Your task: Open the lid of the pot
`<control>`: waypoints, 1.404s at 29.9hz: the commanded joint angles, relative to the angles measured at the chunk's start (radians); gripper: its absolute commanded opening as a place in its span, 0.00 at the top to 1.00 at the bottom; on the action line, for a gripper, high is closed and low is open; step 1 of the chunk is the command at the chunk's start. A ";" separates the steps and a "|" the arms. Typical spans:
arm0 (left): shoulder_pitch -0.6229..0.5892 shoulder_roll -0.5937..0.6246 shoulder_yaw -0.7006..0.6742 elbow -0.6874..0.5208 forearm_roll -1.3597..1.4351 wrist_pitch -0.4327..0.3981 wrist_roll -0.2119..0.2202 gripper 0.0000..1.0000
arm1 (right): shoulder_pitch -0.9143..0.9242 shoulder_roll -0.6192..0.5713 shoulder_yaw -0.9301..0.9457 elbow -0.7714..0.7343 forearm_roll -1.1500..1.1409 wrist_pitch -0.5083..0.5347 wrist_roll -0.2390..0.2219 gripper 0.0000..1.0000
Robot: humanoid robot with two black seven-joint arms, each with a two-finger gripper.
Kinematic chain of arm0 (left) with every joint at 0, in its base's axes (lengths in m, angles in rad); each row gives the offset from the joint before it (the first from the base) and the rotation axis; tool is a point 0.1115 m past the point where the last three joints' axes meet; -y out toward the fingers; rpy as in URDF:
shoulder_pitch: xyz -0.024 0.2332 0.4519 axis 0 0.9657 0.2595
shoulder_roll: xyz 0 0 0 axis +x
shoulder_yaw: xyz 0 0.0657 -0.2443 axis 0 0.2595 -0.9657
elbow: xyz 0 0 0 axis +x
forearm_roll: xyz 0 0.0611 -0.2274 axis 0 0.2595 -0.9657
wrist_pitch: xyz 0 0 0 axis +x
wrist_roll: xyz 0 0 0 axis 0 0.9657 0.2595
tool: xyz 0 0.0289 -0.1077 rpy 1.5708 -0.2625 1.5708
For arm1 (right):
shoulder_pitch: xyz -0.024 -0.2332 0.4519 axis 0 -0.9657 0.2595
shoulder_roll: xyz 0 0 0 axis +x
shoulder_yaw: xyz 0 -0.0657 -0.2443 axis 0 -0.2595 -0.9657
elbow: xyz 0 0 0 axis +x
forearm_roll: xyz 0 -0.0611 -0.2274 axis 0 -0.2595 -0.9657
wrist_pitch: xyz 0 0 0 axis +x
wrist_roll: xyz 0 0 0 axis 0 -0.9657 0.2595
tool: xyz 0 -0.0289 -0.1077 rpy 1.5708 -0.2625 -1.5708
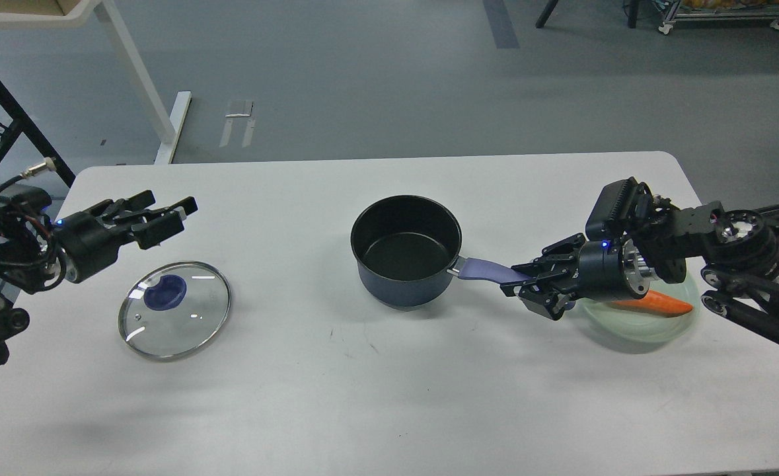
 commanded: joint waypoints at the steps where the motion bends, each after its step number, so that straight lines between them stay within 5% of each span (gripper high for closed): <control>1: -0.043 -0.004 -0.004 -0.002 -0.217 -0.140 0.000 0.03 | 0.000 -0.022 0.001 0.017 0.001 0.000 0.000 0.36; 4: -0.053 -0.007 -0.004 -0.002 -0.363 -0.213 0.000 0.02 | -0.001 -0.047 0.006 0.029 0.009 0.000 0.000 0.11; 6: -0.061 -0.008 -0.007 -0.002 -0.416 -0.248 0.000 0.01 | -0.003 -0.067 0.011 0.047 0.012 0.001 0.000 0.05; 17: -0.090 -0.030 -0.065 0.000 -0.782 -0.345 0.000 0.01 | -0.005 -0.215 0.185 0.098 0.454 -0.009 0.000 0.02; 22: -0.110 -0.080 -0.070 0.006 -0.851 -0.332 0.000 0.01 | -0.012 -0.223 0.184 0.032 0.868 -0.130 0.000 0.01; 27: -0.112 -0.123 -0.125 0.011 -0.931 -0.343 0.000 0.01 | -0.047 -0.176 0.181 -0.038 1.248 -0.306 0.000 0.01; 33: -0.106 -0.198 -0.159 0.050 -1.063 -0.346 0.000 0.01 | -0.083 -0.058 0.193 -0.141 1.449 -0.439 0.000 0.01; 42: -0.035 -0.303 -0.217 0.193 -1.220 -0.503 0.080 0.01 | -0.188 0.076 0.253 -0.187 1.763 -0.436 0.000 0.00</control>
